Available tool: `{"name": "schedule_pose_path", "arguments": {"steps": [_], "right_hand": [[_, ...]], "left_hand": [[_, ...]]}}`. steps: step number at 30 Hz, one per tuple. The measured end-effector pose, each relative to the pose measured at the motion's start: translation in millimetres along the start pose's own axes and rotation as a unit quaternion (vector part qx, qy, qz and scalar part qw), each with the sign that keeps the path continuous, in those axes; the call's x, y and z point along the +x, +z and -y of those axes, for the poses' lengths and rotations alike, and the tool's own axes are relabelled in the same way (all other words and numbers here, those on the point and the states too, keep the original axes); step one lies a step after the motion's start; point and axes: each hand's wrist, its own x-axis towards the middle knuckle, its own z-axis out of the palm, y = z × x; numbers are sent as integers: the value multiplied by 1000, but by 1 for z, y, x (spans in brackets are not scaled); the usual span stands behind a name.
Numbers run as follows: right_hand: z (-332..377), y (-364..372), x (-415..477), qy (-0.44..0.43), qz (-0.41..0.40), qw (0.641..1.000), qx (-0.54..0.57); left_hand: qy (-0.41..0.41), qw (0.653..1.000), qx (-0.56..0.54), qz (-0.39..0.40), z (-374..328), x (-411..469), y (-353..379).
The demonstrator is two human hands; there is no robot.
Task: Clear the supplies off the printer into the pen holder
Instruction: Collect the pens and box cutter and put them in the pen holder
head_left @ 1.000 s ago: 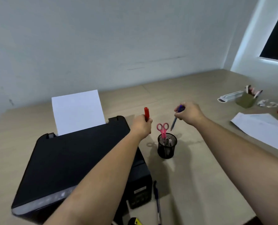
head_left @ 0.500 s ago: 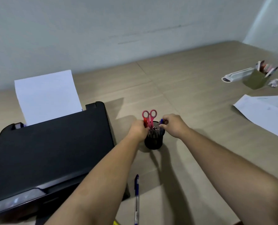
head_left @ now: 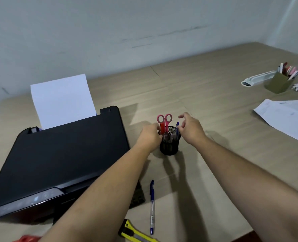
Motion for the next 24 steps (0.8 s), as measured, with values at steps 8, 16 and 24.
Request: {"name": "schedule_pose_path", "arguments": {"steps": [8, 16, 24], "right_hand": [[14, 8, -83, 43, 3, 999, 21], [2, 81, -186, 99, 158, 981, -58], [18, 125, -233, 142, 154, 969, -132]], "left_hand": [[209, 969, 71, 109, 2, -128, -2], [168, 932, 225, 229, 86, -206, 24], [181, 893, 340, 233, 132, -215, 31]]}}
